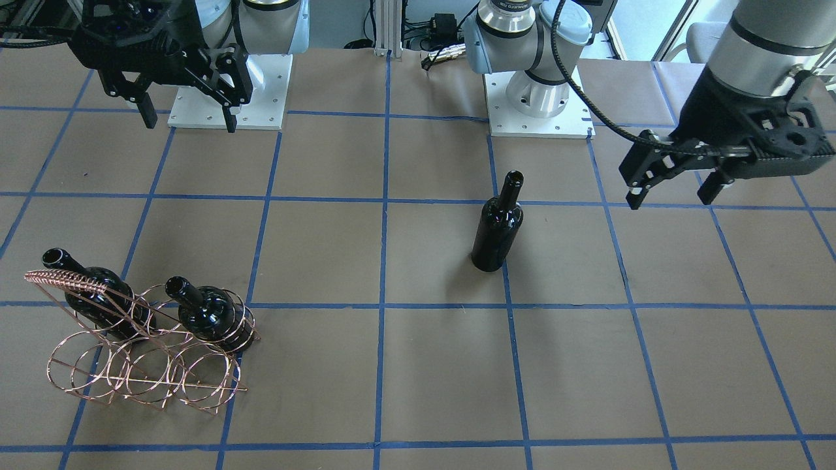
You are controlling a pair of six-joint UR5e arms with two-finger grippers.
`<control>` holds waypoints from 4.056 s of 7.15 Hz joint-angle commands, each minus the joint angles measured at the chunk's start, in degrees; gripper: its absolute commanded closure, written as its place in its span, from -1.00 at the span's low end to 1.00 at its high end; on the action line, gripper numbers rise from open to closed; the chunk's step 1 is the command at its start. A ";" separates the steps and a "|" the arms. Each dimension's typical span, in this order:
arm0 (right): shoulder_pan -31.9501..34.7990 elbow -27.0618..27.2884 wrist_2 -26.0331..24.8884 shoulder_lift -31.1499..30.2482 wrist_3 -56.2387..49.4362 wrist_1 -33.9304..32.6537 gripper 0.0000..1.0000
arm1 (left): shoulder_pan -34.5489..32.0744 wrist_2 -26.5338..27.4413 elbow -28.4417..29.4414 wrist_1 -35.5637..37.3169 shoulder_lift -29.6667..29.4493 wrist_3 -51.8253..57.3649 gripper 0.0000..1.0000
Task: Place wine into wine basket
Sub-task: 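Move the right gripper over the standing dark bottle, then lower the right gripper and close it around the bottle neck, then lift the bottle with the right gripper and carry it to the copper rack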
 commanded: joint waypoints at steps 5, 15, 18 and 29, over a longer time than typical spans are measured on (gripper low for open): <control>26.26 -13.66 0.30 16.14 33.04 -4.48 -1.00 | 8.35 1.23 -0.64 -1.23 0.78 10.19 -1.00; 38.60 -16.13 -1.81 31.79 40.45 -18.29 -1.00 | 8.28 0.70 -0.73 -1.76 1.13 12.75 -1.00; 38.60 -15.60 -2.17 32.42 40.45 -18.74 -0.46 | 7.84 0.61 -0.81 -2.54 1.13 12.75 -1.00; 28.96 -7.65 -1.81 18.75 28.82 -14.18 0.44 | 7.66 0.61 -0.73 -2.46 0.95 13.01 -1.00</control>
